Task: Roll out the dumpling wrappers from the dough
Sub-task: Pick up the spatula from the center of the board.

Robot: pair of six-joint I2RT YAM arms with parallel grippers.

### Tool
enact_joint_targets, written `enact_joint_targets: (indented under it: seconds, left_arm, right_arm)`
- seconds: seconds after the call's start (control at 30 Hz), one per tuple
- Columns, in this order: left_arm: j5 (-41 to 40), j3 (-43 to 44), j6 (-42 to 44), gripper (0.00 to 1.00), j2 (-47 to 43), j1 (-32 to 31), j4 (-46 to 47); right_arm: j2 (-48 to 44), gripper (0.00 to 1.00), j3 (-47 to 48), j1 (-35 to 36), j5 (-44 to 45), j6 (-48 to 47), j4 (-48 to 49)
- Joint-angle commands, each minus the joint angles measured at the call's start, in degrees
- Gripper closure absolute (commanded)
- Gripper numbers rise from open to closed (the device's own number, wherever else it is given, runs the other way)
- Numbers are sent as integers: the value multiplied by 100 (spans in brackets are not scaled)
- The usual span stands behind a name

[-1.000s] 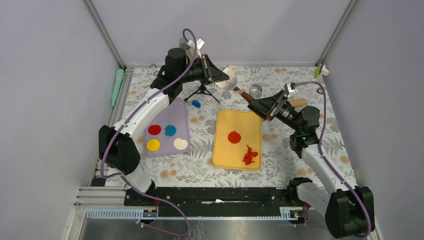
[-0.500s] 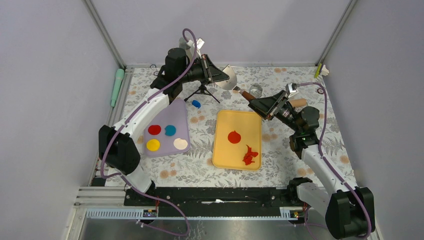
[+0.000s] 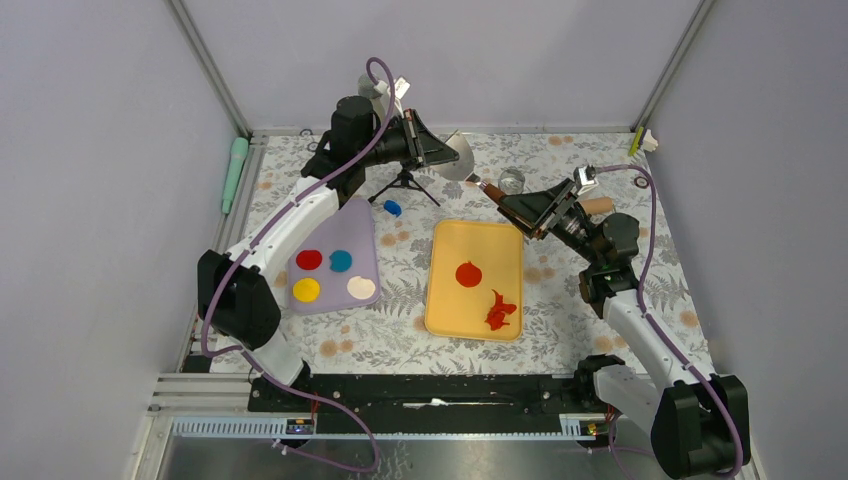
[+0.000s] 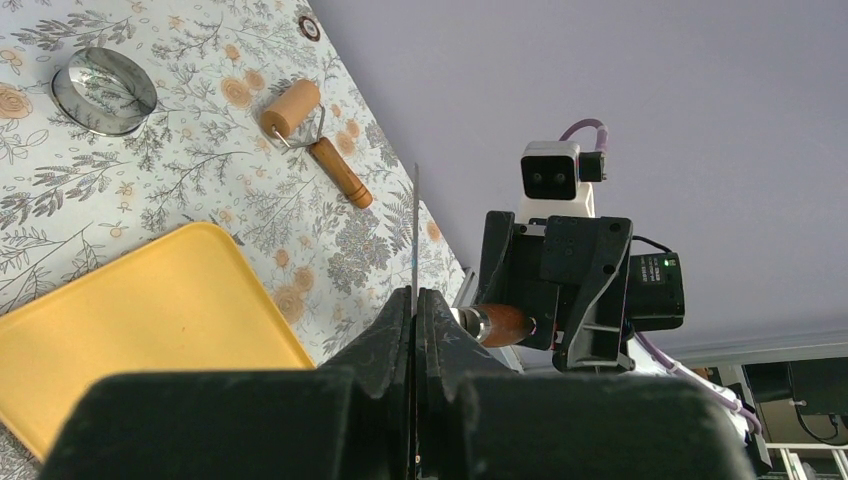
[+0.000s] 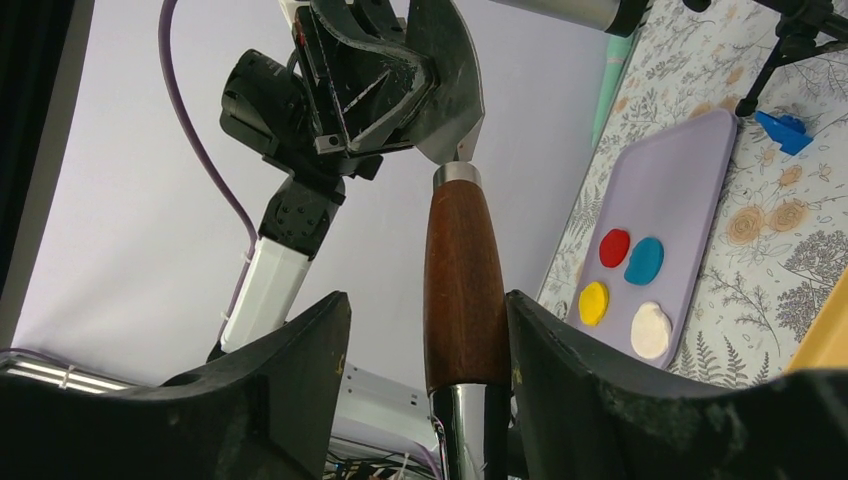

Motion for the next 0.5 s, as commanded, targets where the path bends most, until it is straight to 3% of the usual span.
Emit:
enact_joint_targets:
  seconds: [0.0, 0.3, 0.47]
  left_arm:
    - [136, 7, -29, 100, -209, 16, 450]
    - [163, -49, 9, 100, -135, 16, 316]
    - [165, 97, 170, 100, -140, 16, 100]
  right_arm:
    - [-91, 38, 57, 53, 91, -159, 226]
    - [-58, 58, 48, 53, 89, -170, 223]
    - [-47, 49, 42, 53, 127, -239, 50]
